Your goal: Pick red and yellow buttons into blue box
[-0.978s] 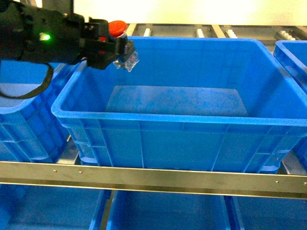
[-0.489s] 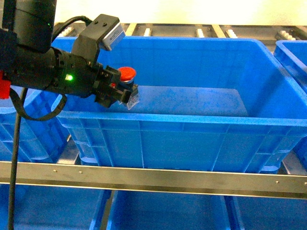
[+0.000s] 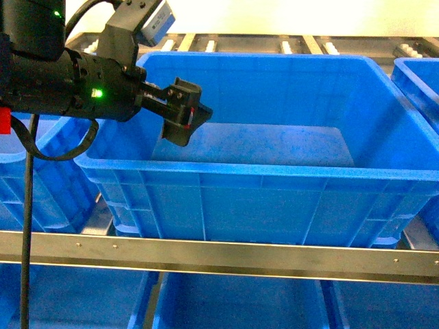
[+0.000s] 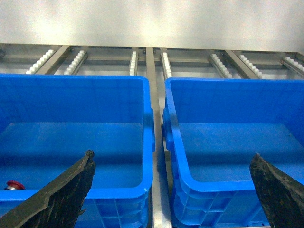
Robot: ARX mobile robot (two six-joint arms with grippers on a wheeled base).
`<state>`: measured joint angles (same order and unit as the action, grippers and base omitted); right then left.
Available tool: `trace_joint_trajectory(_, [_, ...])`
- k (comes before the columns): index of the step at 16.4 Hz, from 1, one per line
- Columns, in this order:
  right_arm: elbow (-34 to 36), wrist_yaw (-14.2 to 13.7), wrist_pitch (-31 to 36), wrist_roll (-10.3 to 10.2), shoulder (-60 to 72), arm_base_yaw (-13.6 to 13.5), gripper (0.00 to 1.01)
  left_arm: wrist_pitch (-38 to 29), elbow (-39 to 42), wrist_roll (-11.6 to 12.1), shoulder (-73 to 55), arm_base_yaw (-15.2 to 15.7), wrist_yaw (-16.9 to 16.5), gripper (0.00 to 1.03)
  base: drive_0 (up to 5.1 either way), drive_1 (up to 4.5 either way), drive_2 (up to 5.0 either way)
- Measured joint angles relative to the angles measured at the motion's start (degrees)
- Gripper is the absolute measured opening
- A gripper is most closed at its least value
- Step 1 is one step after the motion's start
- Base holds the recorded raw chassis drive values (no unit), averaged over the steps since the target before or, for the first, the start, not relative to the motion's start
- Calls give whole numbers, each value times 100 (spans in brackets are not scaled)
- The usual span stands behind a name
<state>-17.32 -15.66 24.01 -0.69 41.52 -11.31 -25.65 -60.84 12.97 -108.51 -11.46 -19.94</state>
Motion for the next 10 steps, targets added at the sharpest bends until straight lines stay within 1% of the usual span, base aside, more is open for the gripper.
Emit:
trace_joint_trajectory(1, [0, 0, 0, 0, 0, 0, 98, -254, 42, -223, 149, 55, 22, 98, 0, 0, 0])
trace_joint_trajectory(2, [0, 0, 0, 0, 0, 0, 98, -540, 247, -415, 470, 133, 77, 98, 0, 0, 0])
trace_joint_trajectory(3, [0, 0, 0, 0, 0, 0, 98, -927, 654, -590, 1043, 289, 179, 98, 0, 0, 0])
trace_joint_trajectory(5, [0, 0, 0, 0, 0, 0, 98, -1510, 1530, -826, 2188, 684, 411, 98, 0, 0, 0])
trace_joint_trajectory(6, [0, 0, 0, 0, 0, 0, 98, -1620, 2090, -883, 2739, 850, 691, 98, 0, 0, 0])
trace_joint_trajectory(7, [0, 0, 0, 0, 0, 0, 98, -1591, 2658, -953, 3263, 876, 804, 98, 0, 0, 0])
trace_joint_trajectory(8, [0, 0, 0, 0, 0, 0, 98, -1545, 3156, -949, 3755, 756, 929, 98, 0, 0, 0])
trace_joint_trajectory(9, [0, 0, 0, 0, 0, 0, 98, -1414, 3657, -946, 4343, 684, 927, 98, 0, 0, 0])
trace_joint_trajectory(10, [0, 0, -2, 0, 0, 0, 98, -1392, 3770, -949, 4531, 673, 916, 98, 0, 0, 0])
